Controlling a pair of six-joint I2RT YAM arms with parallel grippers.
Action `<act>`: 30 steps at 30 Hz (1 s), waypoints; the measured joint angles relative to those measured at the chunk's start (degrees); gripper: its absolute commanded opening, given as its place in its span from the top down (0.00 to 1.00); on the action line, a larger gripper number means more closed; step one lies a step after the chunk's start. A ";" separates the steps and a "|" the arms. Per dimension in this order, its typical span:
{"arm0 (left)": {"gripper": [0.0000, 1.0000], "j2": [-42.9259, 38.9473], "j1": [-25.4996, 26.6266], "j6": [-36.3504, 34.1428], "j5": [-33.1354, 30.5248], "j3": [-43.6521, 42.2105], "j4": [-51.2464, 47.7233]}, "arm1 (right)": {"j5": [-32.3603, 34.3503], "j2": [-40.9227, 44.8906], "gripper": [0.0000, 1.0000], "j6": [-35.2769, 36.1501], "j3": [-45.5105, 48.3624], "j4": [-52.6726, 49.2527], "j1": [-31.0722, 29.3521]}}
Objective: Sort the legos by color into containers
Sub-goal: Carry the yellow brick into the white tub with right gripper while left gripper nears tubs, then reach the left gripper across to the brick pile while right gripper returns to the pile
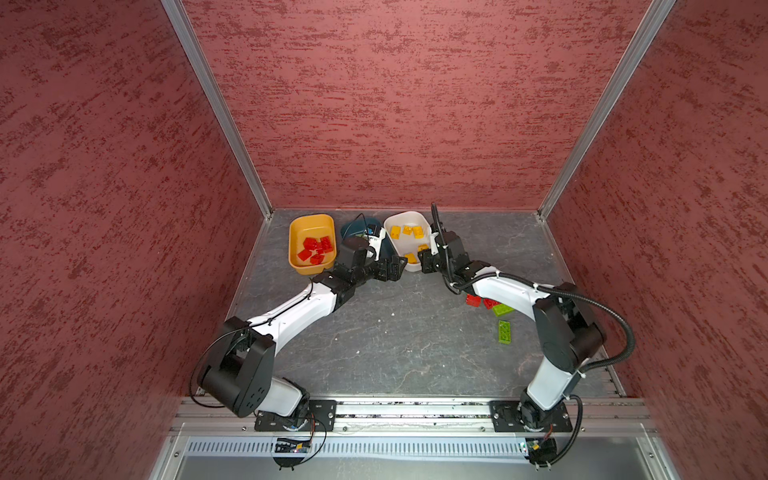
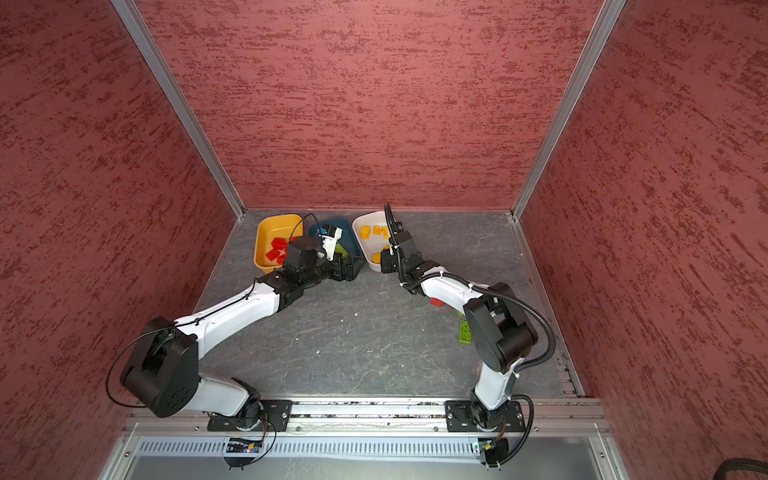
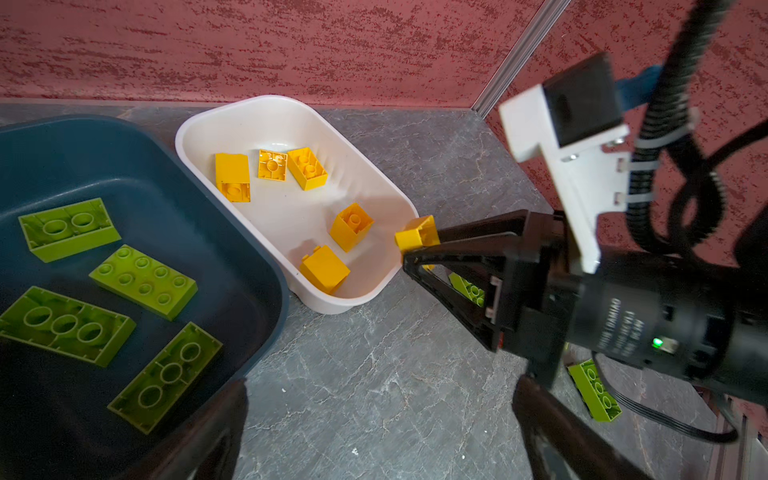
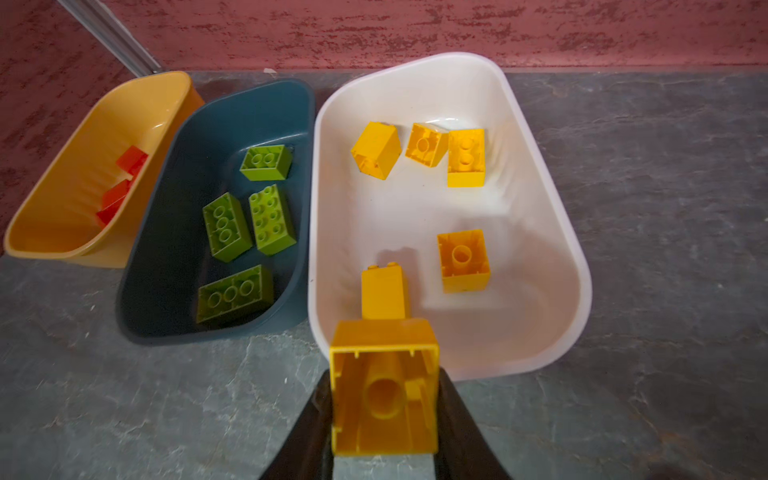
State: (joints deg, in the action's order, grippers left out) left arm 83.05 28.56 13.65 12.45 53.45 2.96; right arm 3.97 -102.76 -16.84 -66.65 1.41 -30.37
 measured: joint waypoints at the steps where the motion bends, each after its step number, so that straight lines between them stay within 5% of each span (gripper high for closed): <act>1: 0.01 0.02 0.00 0.00 0.07 0.02 -0.17 | 0.66 -1.18 0.67 -0.20 -0.74 -0.15 0.33; 9: 0.01 0.37 0.00 0.00 0.42 0.76 -1.95 | -1.29 -6.64 0.40 1.84 -7.21 -2.25 1.66; 17: 0.01 1.86 0.00 0.68 0.79 2.29 -2.21 | -4.76 -6.36 0.24 3.28 -8.00 -2.45 1.49; 30: 0.01 6.88 0.85 3.85 -3.63 7.04 -5.70 | -1.99 16.61 0.01 -1.84 11.50 -3.76 5.92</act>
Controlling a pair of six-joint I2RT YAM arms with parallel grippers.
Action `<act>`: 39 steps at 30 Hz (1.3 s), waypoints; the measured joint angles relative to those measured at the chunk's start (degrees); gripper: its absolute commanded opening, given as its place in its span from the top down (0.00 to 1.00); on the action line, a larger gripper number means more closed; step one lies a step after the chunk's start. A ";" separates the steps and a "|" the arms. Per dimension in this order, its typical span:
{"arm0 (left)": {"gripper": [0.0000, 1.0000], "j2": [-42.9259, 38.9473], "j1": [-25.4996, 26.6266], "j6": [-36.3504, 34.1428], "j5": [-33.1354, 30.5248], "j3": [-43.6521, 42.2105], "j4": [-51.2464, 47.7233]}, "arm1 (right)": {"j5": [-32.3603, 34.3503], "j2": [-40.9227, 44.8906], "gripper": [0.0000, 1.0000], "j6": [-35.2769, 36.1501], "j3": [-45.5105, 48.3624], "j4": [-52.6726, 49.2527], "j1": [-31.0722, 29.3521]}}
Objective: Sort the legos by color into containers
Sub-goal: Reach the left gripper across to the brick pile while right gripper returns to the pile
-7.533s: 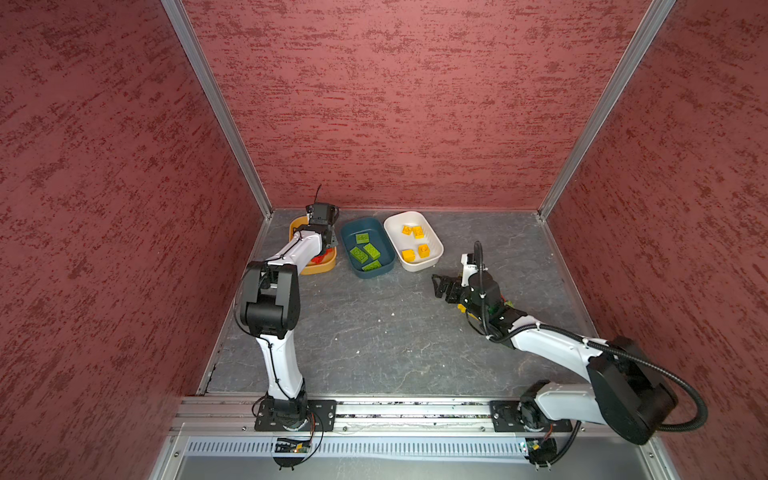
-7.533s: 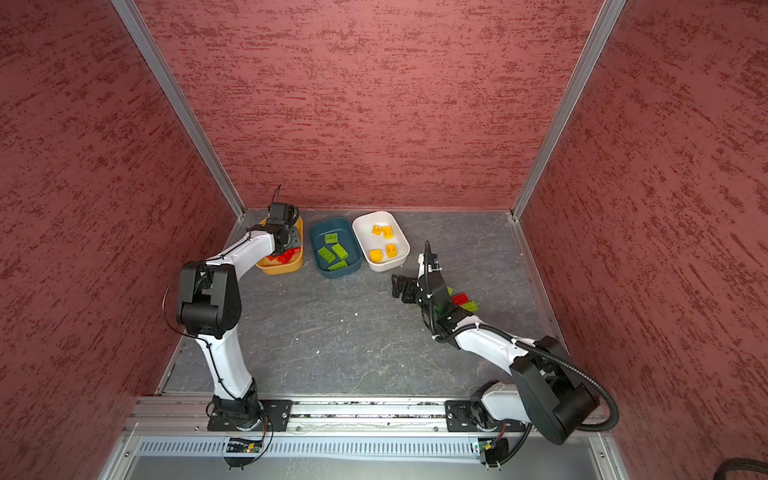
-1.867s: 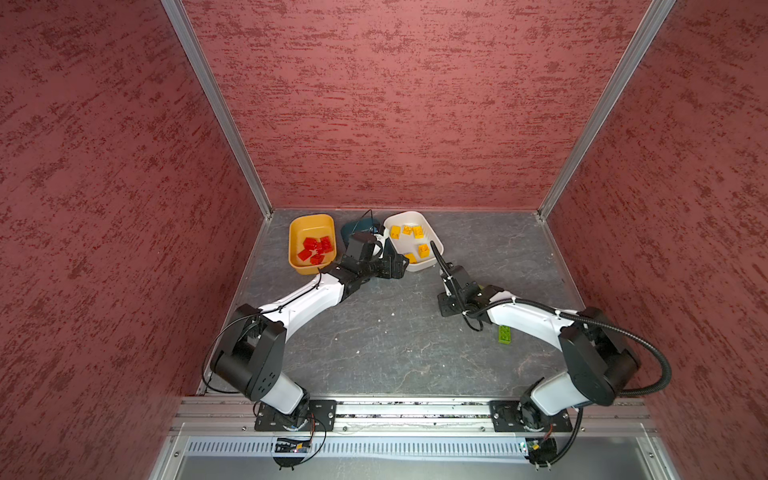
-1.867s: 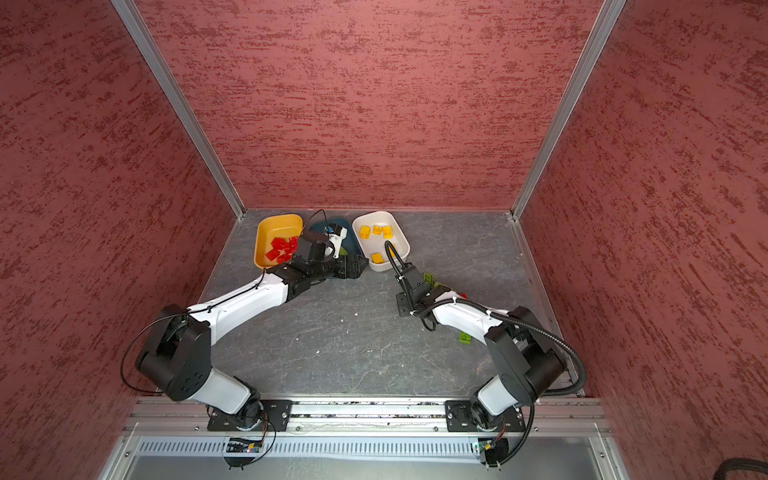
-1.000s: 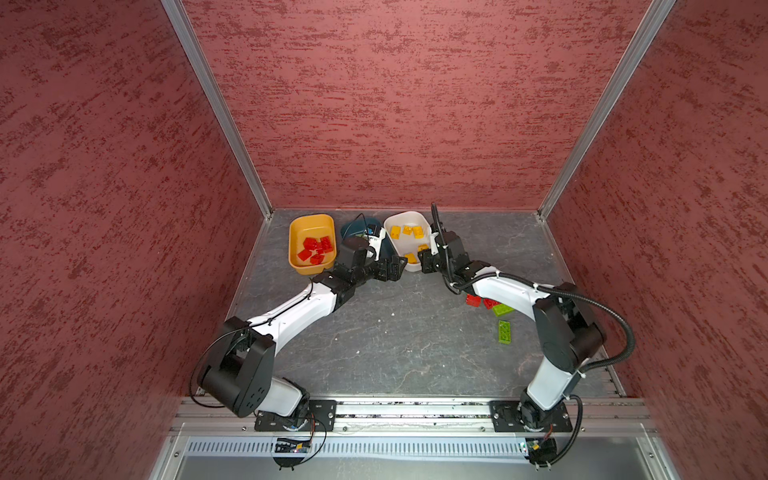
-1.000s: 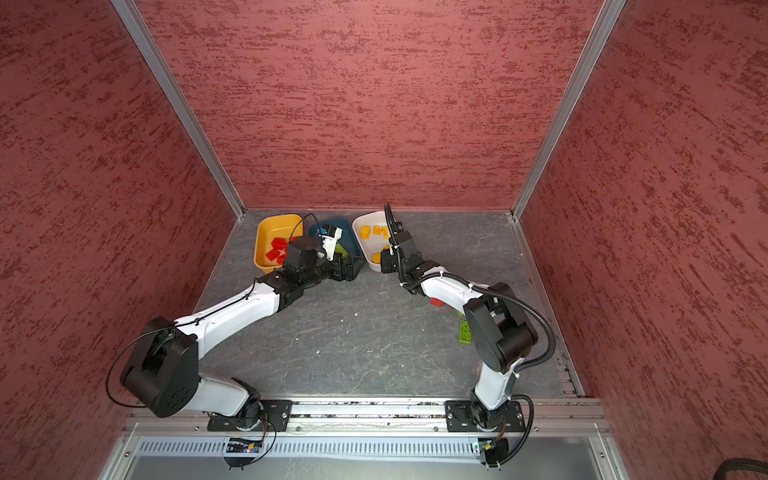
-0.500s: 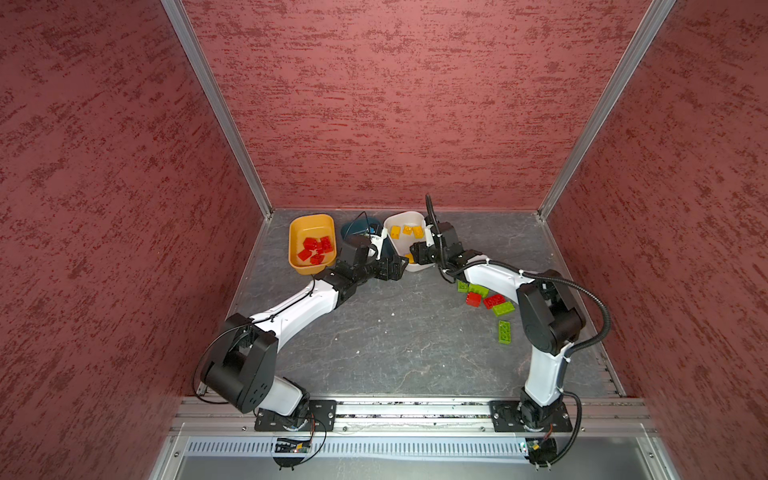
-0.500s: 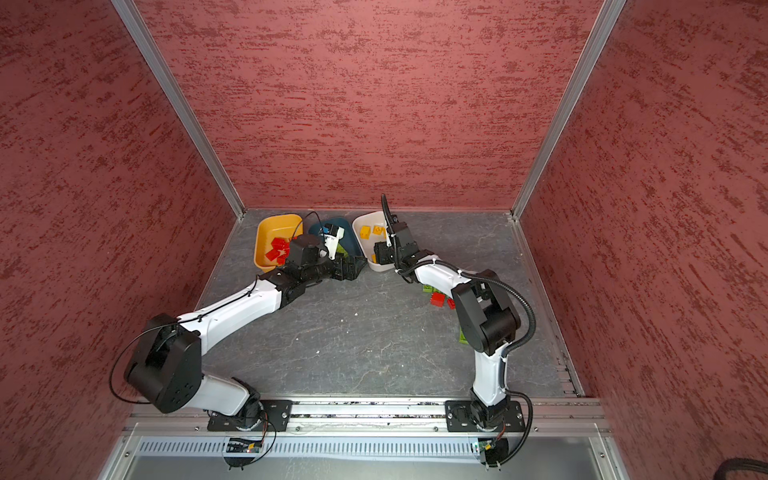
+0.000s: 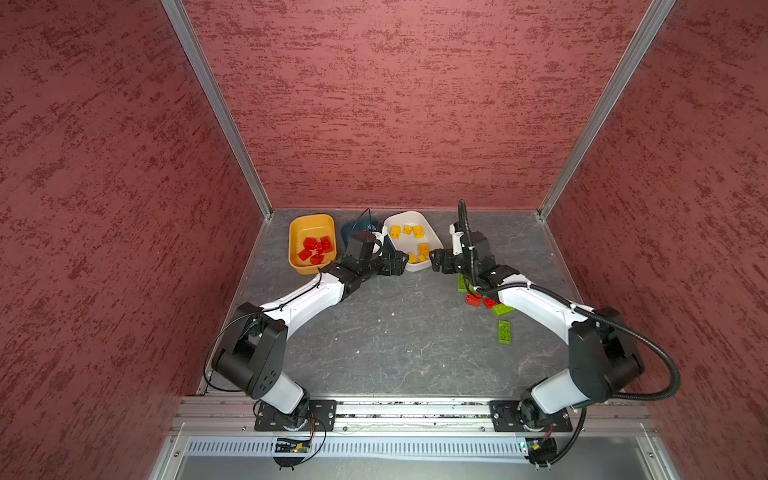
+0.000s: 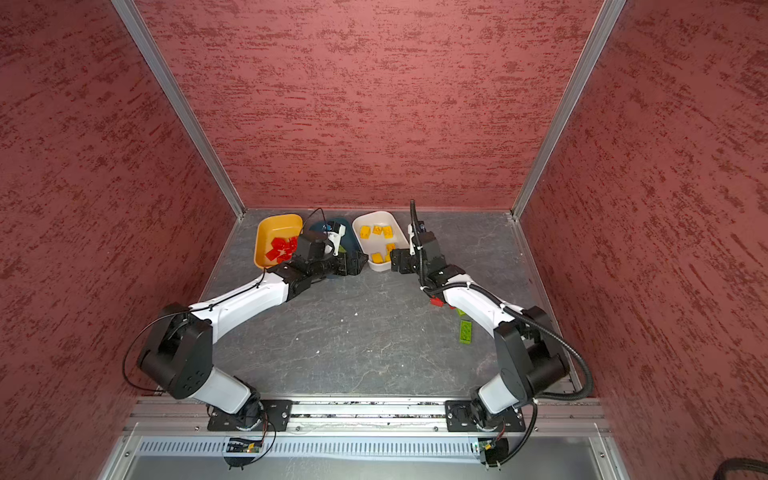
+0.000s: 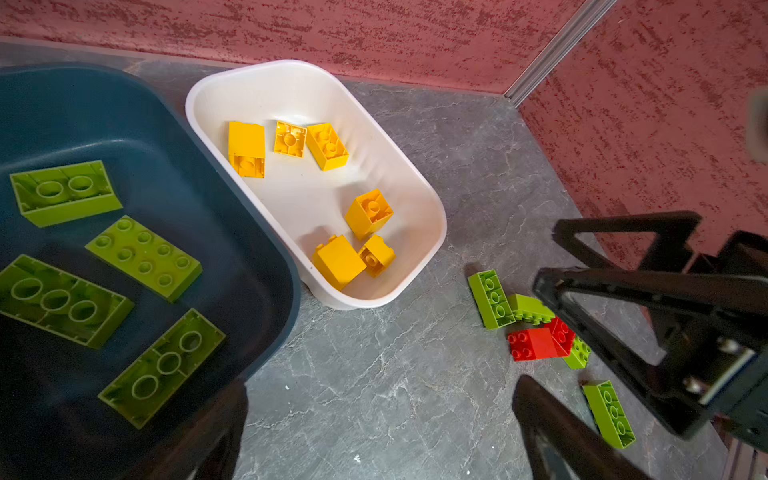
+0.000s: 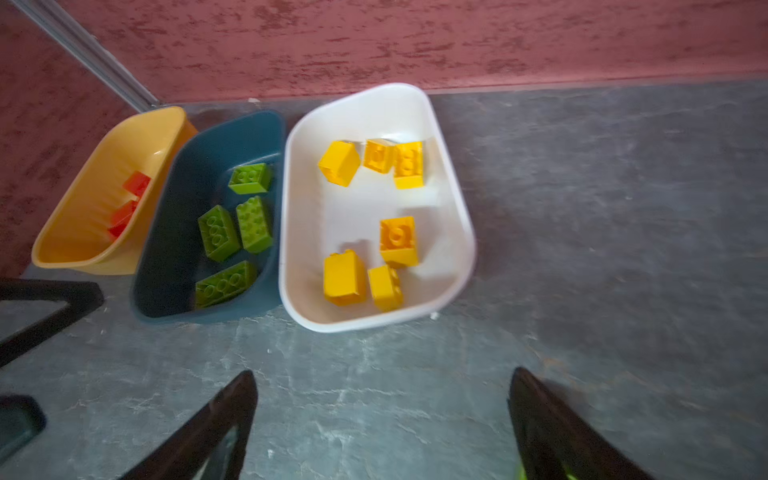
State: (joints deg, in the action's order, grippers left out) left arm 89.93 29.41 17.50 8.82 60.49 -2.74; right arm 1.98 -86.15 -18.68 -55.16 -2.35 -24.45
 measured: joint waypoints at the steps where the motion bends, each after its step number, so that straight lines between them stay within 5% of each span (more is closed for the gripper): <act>1: 0.01 0.76 0.61 0.07 -0.79 0.96 -0.57 | 0.59 1.42 0.01 -1.16 2.25 -0.11 1.03; 8: 0.00 5.40 6.84 -0.48 -6.23 7.56 -4.96 | 1.66 7.67 0.01 -8.02 13.25 -1.62 9.07; 17: 0.00 16.20 14.10 -0.63 -6.08 20.98 -13.18 | -5.88 13.09 0.07 -13.49 23.02 -1.09 23.85; 28: 0.15 33.42 22.56 1.79 -8.13 43.56 -25.70 | -7.10 12.94 0.24 -9.44 22.34 -1.77 24.68; 33: 0.32 40.33 23.17 4.81 -9.38 51.01 -29.94 | -6.14 10.34 0.28 -8.22 20.68 -1.81 24.68; 39: 0.40 47.17 23.04 5.16 -9.60 58.16 -33.81 | -4.24 8.81 0.29 -8.07 20.50 -1.79 24.68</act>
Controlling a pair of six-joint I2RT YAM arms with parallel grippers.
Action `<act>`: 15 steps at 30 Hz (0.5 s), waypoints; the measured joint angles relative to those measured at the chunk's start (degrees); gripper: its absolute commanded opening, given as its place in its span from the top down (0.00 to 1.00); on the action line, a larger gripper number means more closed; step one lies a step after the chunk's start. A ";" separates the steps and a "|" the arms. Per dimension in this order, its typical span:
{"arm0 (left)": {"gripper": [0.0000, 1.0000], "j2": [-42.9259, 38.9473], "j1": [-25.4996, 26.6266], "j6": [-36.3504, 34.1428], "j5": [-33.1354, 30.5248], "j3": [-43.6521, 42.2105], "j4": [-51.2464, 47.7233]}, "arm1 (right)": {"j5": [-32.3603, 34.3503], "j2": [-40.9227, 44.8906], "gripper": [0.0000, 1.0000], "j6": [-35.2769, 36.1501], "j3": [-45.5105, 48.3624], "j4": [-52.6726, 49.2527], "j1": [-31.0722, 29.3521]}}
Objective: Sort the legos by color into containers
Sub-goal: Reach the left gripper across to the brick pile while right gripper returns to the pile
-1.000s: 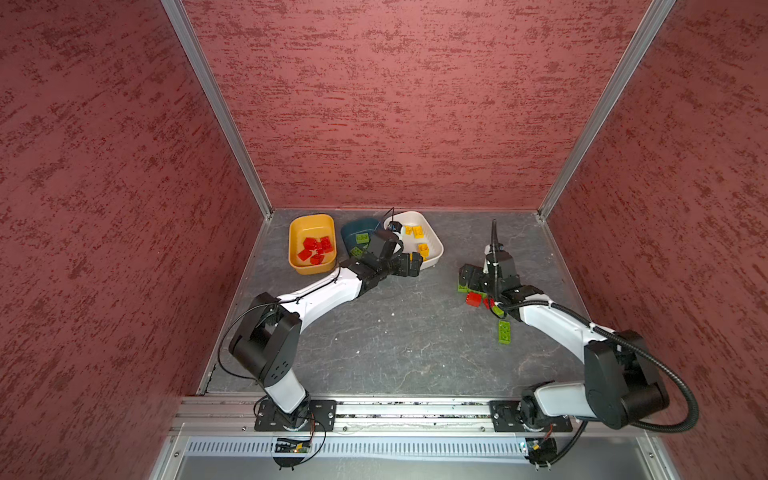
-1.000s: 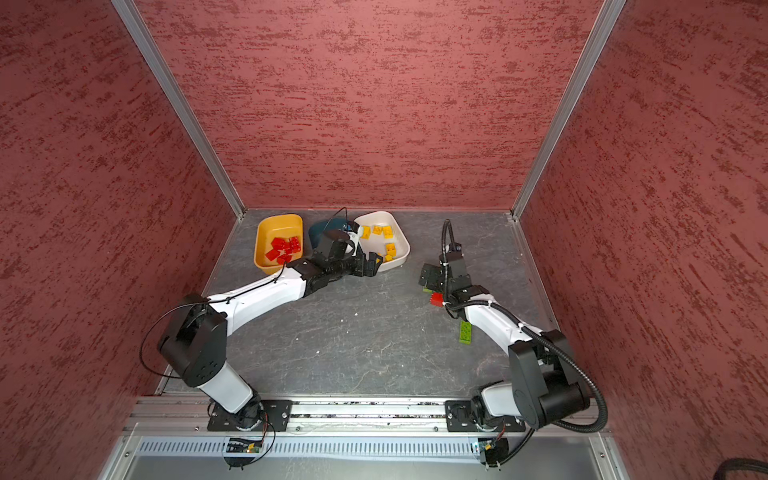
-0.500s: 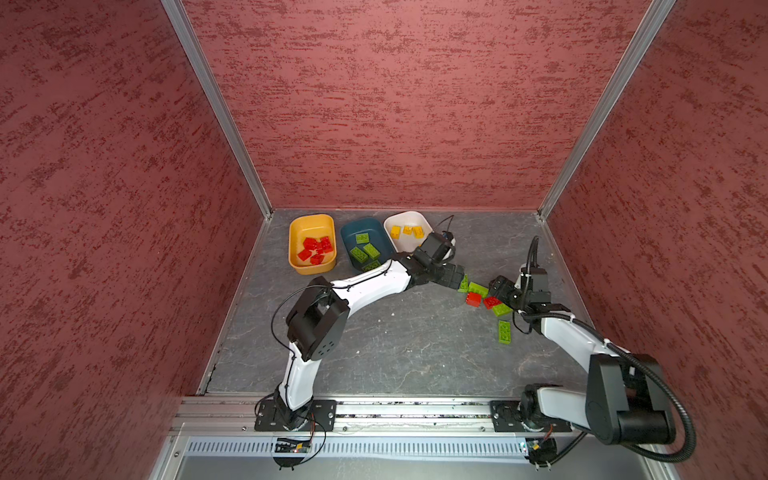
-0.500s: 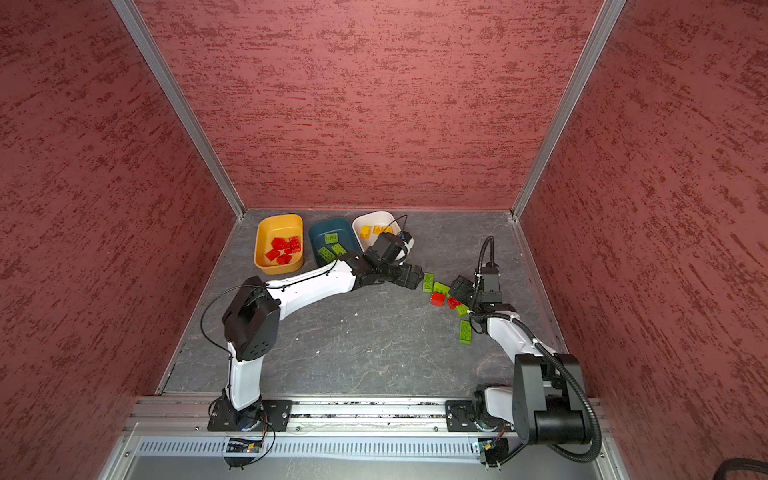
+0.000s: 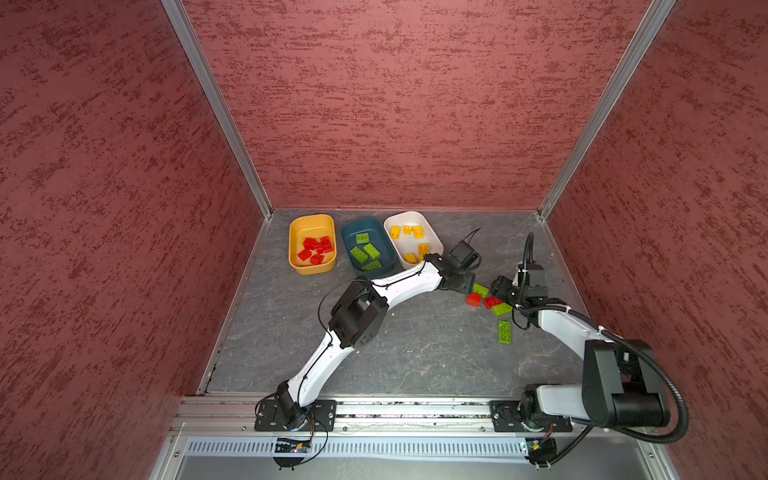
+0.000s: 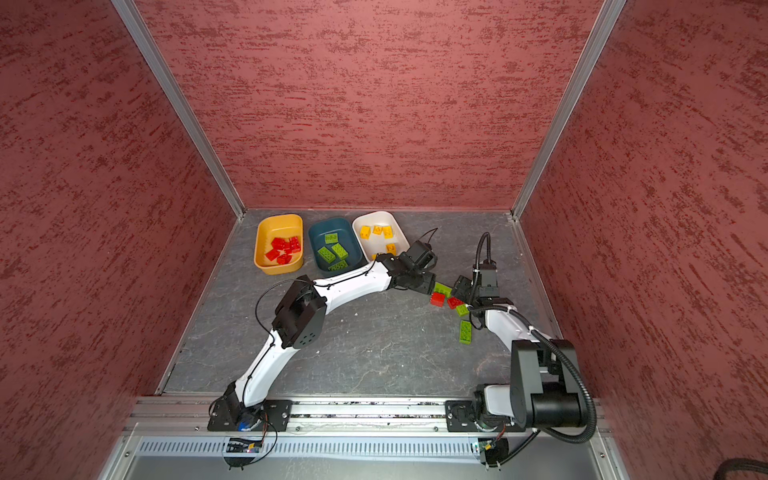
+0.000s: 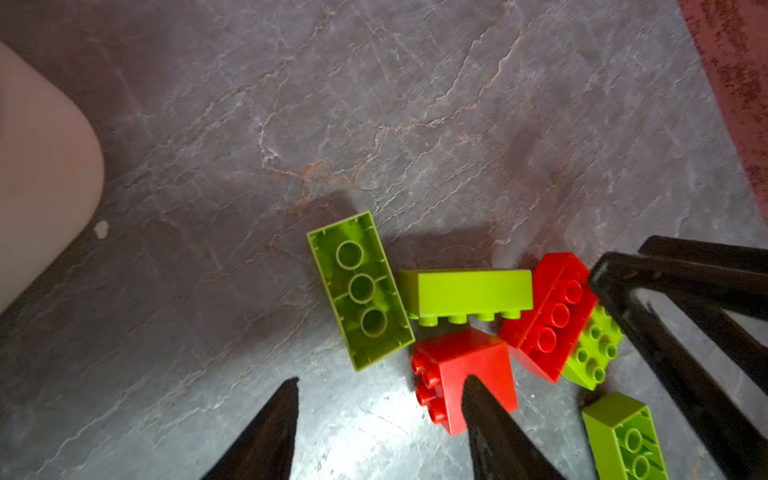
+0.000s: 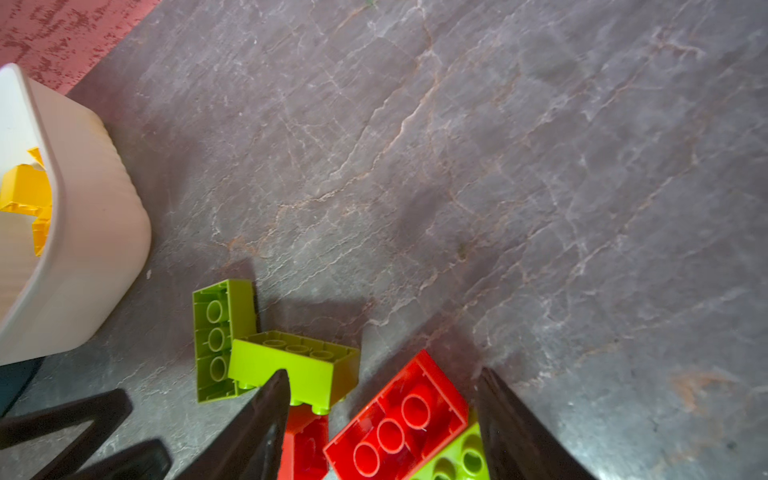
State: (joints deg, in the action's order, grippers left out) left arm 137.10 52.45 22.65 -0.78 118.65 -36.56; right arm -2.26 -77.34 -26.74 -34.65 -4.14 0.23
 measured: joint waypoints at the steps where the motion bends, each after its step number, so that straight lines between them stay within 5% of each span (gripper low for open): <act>1: 0.41 1.29 0.00 -0.04 0.00 1.55 -0.70 | 0.15 -0.11 0.29 0.00 0.00 0.02 0.00; 15: 0.52 11.43 0.02 -1.11 -0.98 14.25 -7.10 | 2.34 -4.66 0.23 -0.37 -0.79 -0.31 0.00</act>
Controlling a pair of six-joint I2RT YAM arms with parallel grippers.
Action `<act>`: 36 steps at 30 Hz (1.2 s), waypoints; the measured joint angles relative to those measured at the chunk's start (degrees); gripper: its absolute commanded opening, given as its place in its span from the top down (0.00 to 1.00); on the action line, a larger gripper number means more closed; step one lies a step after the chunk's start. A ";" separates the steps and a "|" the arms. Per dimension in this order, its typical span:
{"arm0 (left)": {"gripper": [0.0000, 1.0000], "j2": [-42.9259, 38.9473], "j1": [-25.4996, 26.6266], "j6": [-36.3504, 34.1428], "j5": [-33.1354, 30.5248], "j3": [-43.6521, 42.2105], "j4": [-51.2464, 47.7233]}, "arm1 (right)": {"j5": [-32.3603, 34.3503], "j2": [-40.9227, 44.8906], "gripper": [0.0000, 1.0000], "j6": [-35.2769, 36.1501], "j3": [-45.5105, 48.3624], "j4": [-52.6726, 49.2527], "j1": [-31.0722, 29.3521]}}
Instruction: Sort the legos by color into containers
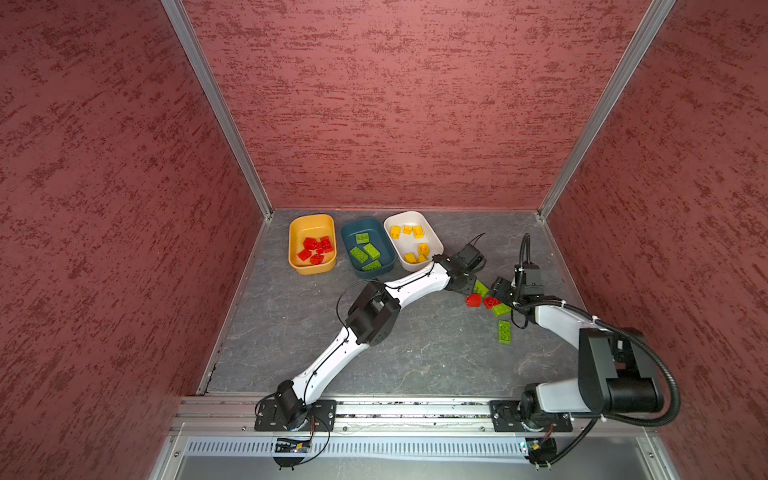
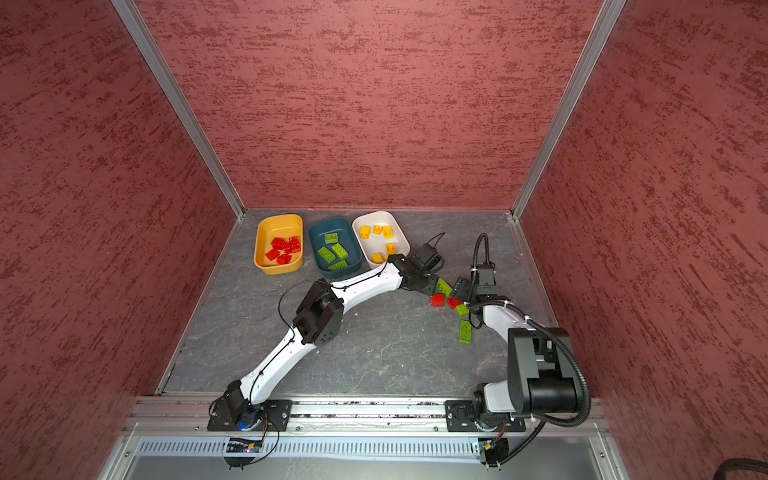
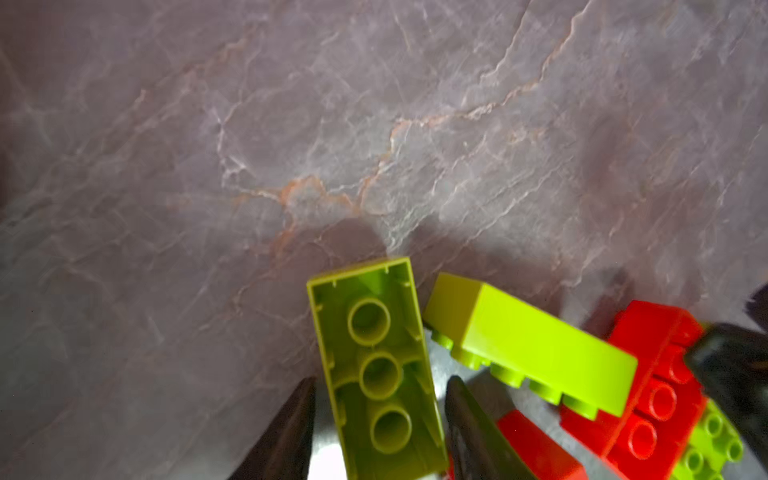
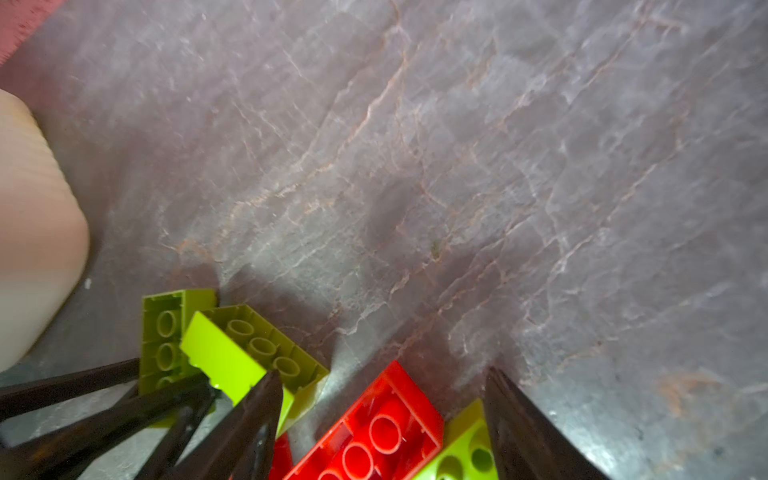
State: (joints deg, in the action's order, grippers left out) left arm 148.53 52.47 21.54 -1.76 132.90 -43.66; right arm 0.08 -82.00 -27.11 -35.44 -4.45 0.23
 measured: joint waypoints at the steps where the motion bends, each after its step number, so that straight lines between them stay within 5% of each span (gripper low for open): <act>1: 0.53 0.00 0.00 -0.24 -0.07 0.00 -0.11 | -0.09 -0.42 0.23 -0.17 -0.11 -0.20 0.00; 10: 0.69 -1.07 0.22 -1.92 0.50 -2.12 0.81 | -4.85 -0.57 0.38 -4.79 1.46 -0.90 -1.29; 17: 0.70 -12.50 -0.04 -1.75 1.88 -21.55 6.51 | -6.40 1.38 0.59 -10.21 4.76 0.94 -9.46; 26: 0.72 -31.65 -2.01 0.20 -1.22 -47.17 12.76 | -7.37 -5.62 0.65 -11.89 0.33 5.79 -19.47; 31: 0.72 -41.29 -2.91 1.66 -4.44 -56.35 15.76 | -10.16 -9.86 0.62 -10.78 -3.28 7.54 -23.69; 36: 0.72 -47.98 -4.92 3.56 -6.03 -60.63 17.94 | -12.09 -10.38 0.43 -9.18 -3.85 8.11 -25.70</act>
State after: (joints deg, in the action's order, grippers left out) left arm 100.55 47.55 25.10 -7.79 72.27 -25.71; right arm -12.01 -92.38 -36.29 -39.29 3.66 -25.47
